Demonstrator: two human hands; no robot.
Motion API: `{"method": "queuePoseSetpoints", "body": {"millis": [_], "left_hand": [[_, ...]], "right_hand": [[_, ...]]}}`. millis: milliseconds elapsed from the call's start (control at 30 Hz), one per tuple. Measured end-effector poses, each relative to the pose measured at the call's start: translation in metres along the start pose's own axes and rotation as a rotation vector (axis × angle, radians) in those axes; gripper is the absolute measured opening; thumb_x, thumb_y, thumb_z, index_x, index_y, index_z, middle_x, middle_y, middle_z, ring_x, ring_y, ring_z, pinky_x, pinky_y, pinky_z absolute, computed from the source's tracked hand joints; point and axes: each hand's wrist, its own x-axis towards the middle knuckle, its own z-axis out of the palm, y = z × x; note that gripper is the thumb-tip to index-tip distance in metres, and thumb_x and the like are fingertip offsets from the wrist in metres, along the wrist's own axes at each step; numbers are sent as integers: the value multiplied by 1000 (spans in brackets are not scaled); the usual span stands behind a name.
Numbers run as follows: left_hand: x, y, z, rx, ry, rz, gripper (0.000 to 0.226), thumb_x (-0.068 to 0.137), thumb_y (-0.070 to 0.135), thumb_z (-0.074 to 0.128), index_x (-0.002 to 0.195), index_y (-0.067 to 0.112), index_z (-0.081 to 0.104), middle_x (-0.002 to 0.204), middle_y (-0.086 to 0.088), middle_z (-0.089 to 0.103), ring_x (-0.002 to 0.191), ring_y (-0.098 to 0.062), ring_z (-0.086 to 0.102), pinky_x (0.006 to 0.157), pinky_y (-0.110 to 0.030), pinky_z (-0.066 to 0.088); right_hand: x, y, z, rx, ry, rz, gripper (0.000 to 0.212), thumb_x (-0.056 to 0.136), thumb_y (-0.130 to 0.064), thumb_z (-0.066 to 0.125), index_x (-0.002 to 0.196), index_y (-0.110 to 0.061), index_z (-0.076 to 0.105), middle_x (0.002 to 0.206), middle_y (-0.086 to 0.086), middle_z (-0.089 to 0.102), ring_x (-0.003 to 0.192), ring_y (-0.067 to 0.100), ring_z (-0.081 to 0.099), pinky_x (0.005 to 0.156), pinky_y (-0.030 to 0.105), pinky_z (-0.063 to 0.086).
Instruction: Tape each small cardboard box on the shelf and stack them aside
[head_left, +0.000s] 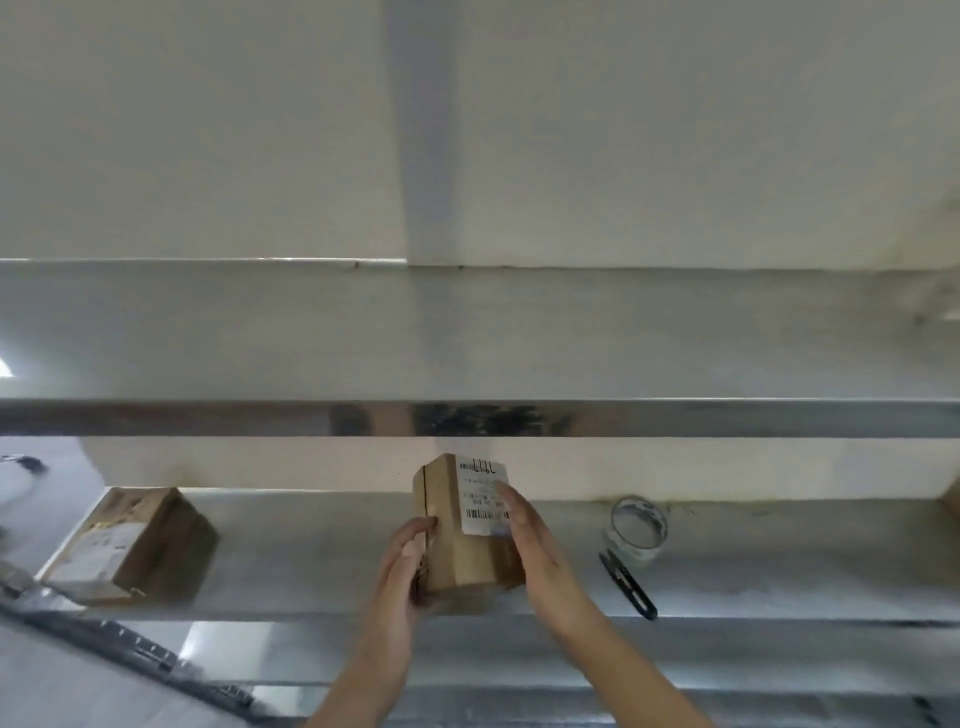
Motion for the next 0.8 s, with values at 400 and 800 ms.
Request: {"method": "queuePoseSetpoints", "body": {"millis": [400,800], "left_hand": [[-16,2,20,28,26,-37,46,101,42,31,133,21,57,119,-4,73,110,-24,66,87,-40,49],[2,19,-15,254,-163,-88,43,92,68,47,127,48,60,136,18,53,131,-14,51,110,-35,44]], "right_hand": [[-14,11,-4,-267,150,-137,52,88,-78,20,130,-60,45,144,-14,36,140,9,30,118,33,27],[-15,9,30,-157,146,-69,42,106,-40,38,144,-54,28,143,-34,38,131,-9,41,103,7,37]]}}
